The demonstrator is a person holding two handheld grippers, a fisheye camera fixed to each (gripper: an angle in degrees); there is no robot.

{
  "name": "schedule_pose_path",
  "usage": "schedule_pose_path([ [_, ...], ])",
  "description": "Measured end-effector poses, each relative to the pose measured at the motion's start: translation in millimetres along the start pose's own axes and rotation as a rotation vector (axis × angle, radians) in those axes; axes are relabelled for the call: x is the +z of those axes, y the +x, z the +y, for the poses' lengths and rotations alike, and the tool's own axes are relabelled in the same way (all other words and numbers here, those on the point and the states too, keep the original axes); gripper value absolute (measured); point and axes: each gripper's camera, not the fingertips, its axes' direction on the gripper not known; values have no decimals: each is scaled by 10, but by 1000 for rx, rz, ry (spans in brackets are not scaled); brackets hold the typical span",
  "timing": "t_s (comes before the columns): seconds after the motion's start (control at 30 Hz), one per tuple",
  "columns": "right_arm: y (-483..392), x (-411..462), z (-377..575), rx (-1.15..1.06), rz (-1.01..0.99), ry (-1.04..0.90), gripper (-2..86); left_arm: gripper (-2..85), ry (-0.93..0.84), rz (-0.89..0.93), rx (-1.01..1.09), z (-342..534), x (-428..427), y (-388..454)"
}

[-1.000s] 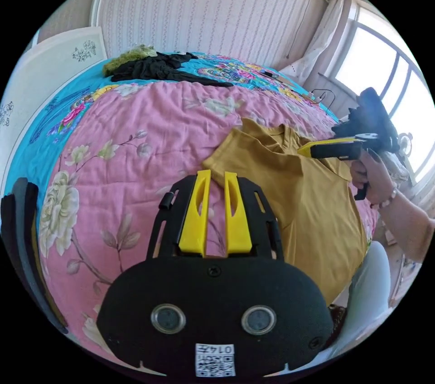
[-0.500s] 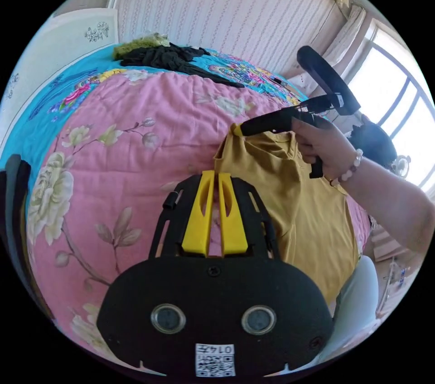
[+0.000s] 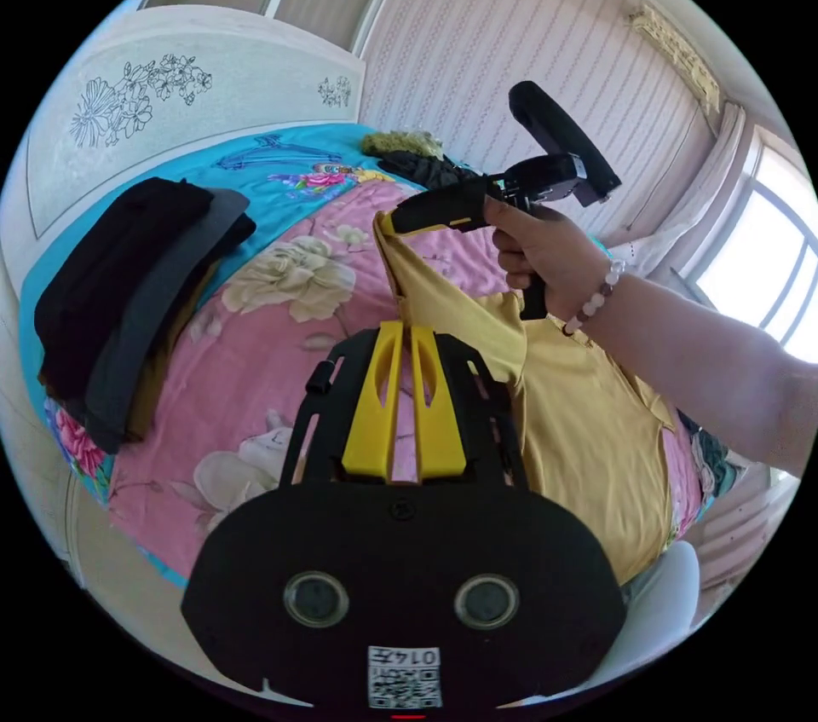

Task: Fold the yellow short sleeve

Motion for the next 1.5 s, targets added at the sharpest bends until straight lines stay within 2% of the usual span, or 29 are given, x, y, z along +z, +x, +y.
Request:
schedule_pose_path([
  [0.17,-83,425,29,-46,114,-157,28,14,-141,-7,-64,80,250,-237],
  [0.27,-32,138,109,-46,104,-96,36,44,-127,64,-109,68,96,-361],
  [0.4,76,-244,193,-29,17,-57,32,51,-69,70,-132,168,-276,-427],
  [0.57,52,49,221,8,-39,-164,67,70,-62,115,-189,267,-260,-408],
  [0.63,20,203,233,27,-9,-175,104,58,-96,93,-182,283,-164,-355],
  [0.73,16,335,290,21,60,-176,98,26,-109,49,-175,357,-128,-300],
  [0.8,167,141,324,63,40,-146,41,1,-115,72,-177,418,-157,-280],
  [0.93,605,-559,535,135,-84,-17,14,-8,-87,109,-107,482,-283,-122],
  [1.0,961,-1250,917,200,-214,163,10,-10,-21,189,-13,496,-422,104],
  [1.07,1186,-1804,1335,251,-259,306,8,-10,36,277,89,509,-535,345],
  [1.2,1510,-2831,2421,355,-251,509,8,-10,110,440,360,635,-744,1131],
  [1.33,1652,-3268,3239,471,-123,531,12,-7,30,518,505,916,-606,1806],
  [1.4,1782,-3294,3643,578,10,468,20,0,-67,536,471,1153,-355,2038],
  [1.5,2018,-3191,3947,681,-15,359,39,21,-211,583,413,1410,-73,2133],
])
